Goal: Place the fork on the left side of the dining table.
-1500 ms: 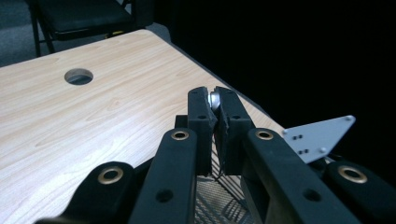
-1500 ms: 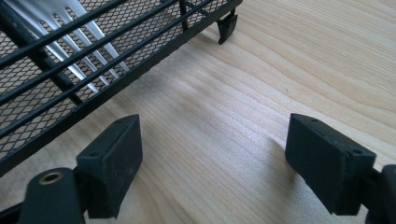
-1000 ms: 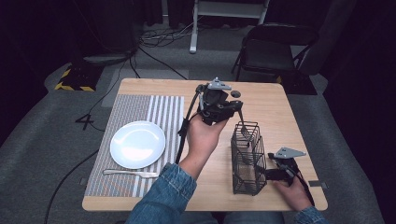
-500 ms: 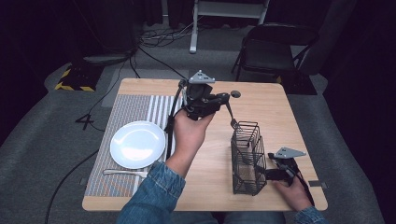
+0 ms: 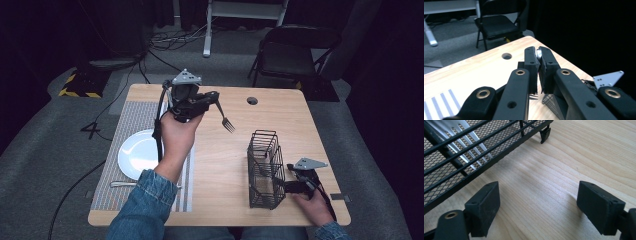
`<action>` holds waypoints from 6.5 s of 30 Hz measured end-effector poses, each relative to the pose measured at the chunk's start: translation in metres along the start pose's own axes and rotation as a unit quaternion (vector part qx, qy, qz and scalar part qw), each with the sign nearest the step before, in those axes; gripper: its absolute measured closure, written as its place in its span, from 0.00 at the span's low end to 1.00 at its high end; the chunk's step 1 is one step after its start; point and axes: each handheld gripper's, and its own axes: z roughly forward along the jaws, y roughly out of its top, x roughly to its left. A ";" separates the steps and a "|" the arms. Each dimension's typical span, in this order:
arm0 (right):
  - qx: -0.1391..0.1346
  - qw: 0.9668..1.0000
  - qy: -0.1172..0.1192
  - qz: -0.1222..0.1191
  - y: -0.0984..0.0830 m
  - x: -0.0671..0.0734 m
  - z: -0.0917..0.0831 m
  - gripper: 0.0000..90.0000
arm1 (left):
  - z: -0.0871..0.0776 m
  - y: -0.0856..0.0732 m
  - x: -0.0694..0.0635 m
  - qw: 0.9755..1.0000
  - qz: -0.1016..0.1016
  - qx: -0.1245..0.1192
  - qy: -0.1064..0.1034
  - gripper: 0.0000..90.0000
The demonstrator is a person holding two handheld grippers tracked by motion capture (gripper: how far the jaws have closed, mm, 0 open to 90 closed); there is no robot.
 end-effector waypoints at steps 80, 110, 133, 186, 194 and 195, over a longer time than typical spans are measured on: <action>-0.001 1.000 -0.007 0.004 0.000 0.000 0.001 0.21 | 0.003 -0.082 0.204 0.971 -0.166 0.044 0.168 0.95; -0.001 1.000 -0.008 0.006 0.001 0.000 0.001 0.21 | -0.004 -0.104 0.235 0.955 -0.204 0.073 0.204 0.60; -0.001 1.000 -0.009 0.007 0.001 0.000 0.001 0.21 | -0.013 -0.147 0.263 0.943 -0.240 0.104 0.205 0.57; -0.001 1.000 -0.011 0.010 0.001 0.001 0.001 0.21 | -0.048 -0.104 0.190 0.968 -0.169 0.062 0.175 0.54; -0.001 1.000 -0.011 0.010 0.001 0.001 0.001 0.21 | -0.054 -0.087 0.146 0.980 -0.121 0.061 0.149 0.53; -0.001 1.000 -0.011 0.010 0.001 0.001 0.001 0.21 | -0.055 -0.086 0.141 0.981 -0.116 0.060 0.145 0.53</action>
